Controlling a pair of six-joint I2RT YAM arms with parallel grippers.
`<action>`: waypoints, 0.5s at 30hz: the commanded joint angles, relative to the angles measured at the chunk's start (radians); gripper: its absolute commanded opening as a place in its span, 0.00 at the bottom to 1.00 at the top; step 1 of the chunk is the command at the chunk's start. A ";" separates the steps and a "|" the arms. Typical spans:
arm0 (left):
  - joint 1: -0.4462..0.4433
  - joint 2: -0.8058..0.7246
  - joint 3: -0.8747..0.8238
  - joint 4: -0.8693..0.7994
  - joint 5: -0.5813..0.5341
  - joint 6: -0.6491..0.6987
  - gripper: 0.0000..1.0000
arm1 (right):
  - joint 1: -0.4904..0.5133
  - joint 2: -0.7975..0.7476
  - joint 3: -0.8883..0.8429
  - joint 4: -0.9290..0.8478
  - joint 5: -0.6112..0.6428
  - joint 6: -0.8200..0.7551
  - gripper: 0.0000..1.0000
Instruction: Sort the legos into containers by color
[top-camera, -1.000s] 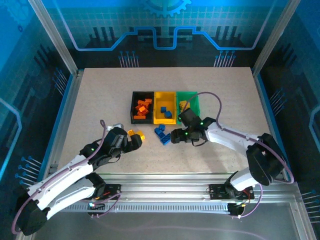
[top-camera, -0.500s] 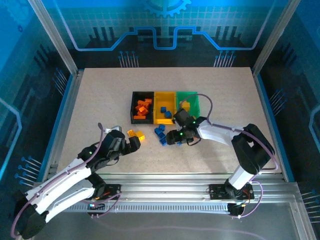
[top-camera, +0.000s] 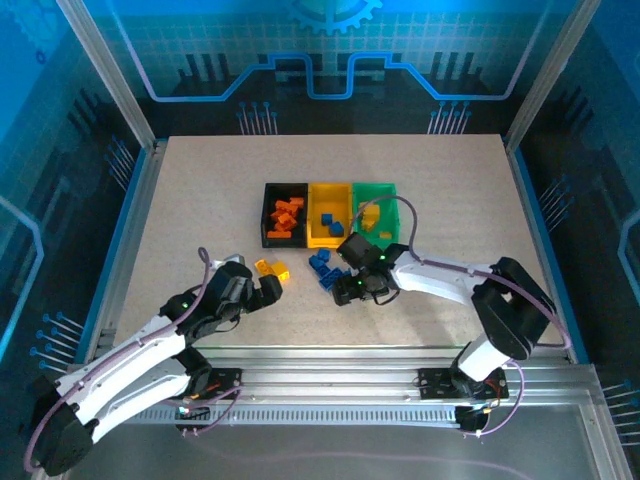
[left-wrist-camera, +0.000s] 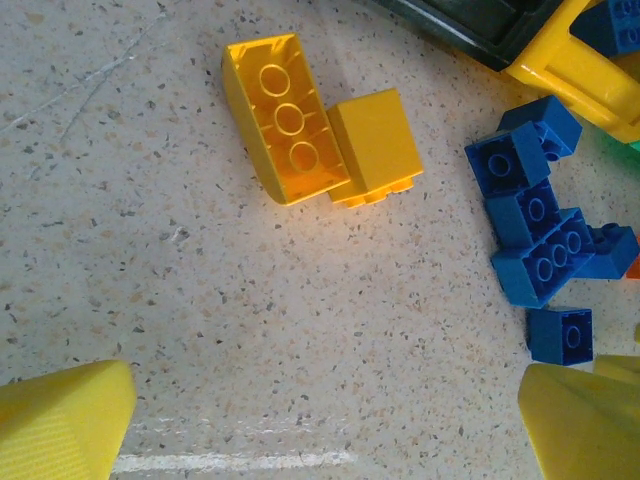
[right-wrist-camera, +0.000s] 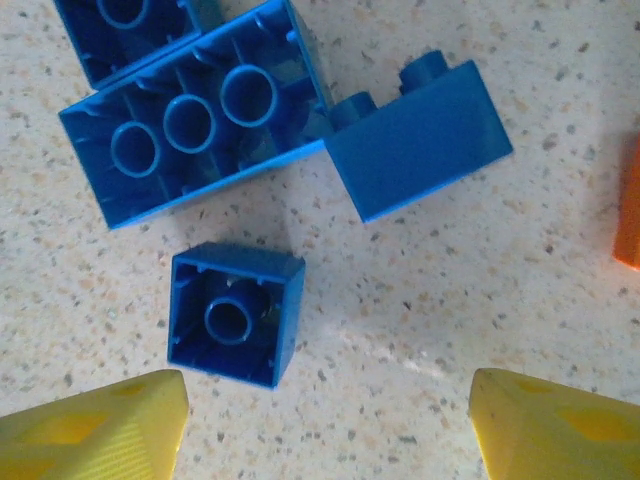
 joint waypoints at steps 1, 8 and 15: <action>0.007 -0.016 -0.017 -0.004 0.015 -0.017 0.99 | 0.050 0.052 0.055 -0.011 0.054 0.002 0.76; 0.006 -0.030 -0.020 -0.014 0.016 -0.017 0.99 | 0.091 0.139 0.137 -0.041 0.104 0.022 0.74; 0.006 -0.030 -0.022 -0.017 0.021 -0.015 0.99 | 0.091 0.207 0.164 -0.086 0.150 0.038 0.56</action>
